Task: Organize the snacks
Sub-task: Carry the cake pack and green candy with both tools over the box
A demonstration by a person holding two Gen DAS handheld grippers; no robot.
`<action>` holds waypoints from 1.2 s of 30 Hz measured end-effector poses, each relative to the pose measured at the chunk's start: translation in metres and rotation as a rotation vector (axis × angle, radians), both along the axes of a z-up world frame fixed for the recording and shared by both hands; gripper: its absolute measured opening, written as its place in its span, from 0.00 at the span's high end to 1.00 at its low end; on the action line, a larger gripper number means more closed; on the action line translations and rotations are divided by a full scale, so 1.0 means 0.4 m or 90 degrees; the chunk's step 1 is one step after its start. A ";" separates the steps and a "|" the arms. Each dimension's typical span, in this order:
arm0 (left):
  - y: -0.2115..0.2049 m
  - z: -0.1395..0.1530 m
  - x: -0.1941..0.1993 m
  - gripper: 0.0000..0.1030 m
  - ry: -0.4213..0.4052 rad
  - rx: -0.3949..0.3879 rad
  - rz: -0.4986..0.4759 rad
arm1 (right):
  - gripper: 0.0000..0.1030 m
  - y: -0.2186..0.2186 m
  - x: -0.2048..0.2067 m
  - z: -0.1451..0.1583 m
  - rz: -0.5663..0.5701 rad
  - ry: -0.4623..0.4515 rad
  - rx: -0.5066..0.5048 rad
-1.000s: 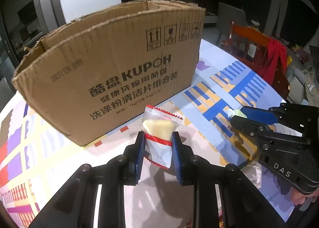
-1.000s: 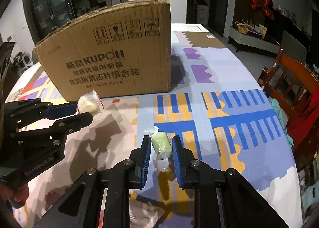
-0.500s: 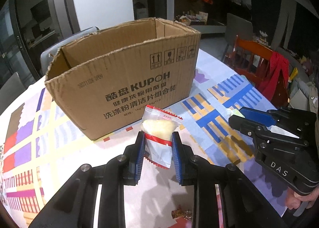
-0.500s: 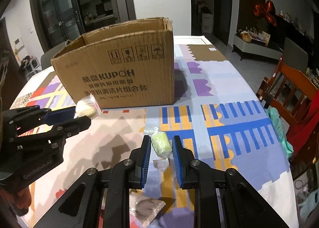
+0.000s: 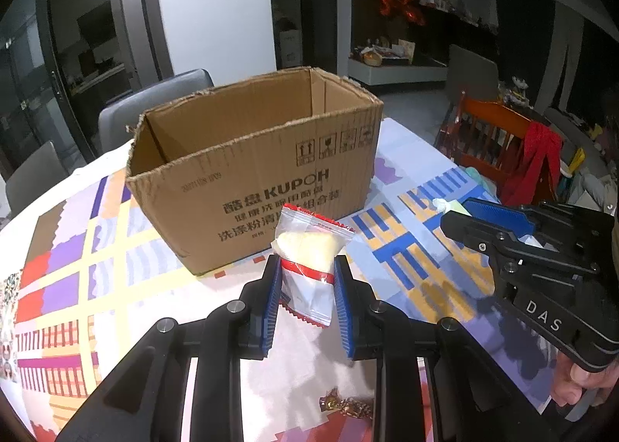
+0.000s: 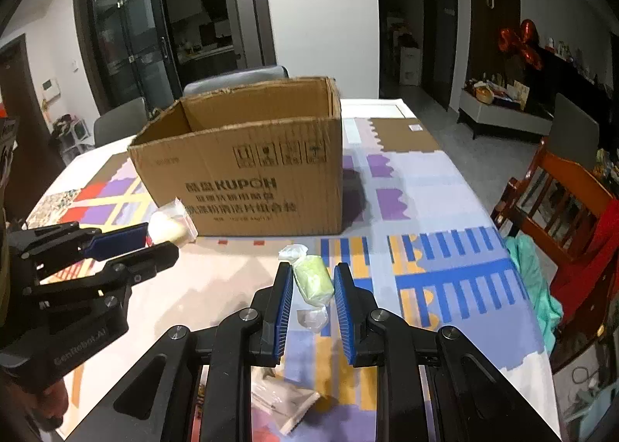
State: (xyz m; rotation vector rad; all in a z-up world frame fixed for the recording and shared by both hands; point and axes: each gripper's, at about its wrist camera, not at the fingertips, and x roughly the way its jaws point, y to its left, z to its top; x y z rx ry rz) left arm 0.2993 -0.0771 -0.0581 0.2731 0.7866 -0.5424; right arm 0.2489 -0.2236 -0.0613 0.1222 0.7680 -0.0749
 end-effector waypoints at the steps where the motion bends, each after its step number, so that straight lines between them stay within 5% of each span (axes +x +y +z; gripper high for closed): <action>1: 0.000 0.007 -0.001 0.74 -0.002 -0.001 0.003 | 0.77 0.001 0.001 0.007 0.003 -0.003 0.001; 36: 0.028 0.206 0.046 0.74 -0.081 -0.043 0.098 | 0.77 0.008 0.075 0.205 0.042 -0.099 -0.013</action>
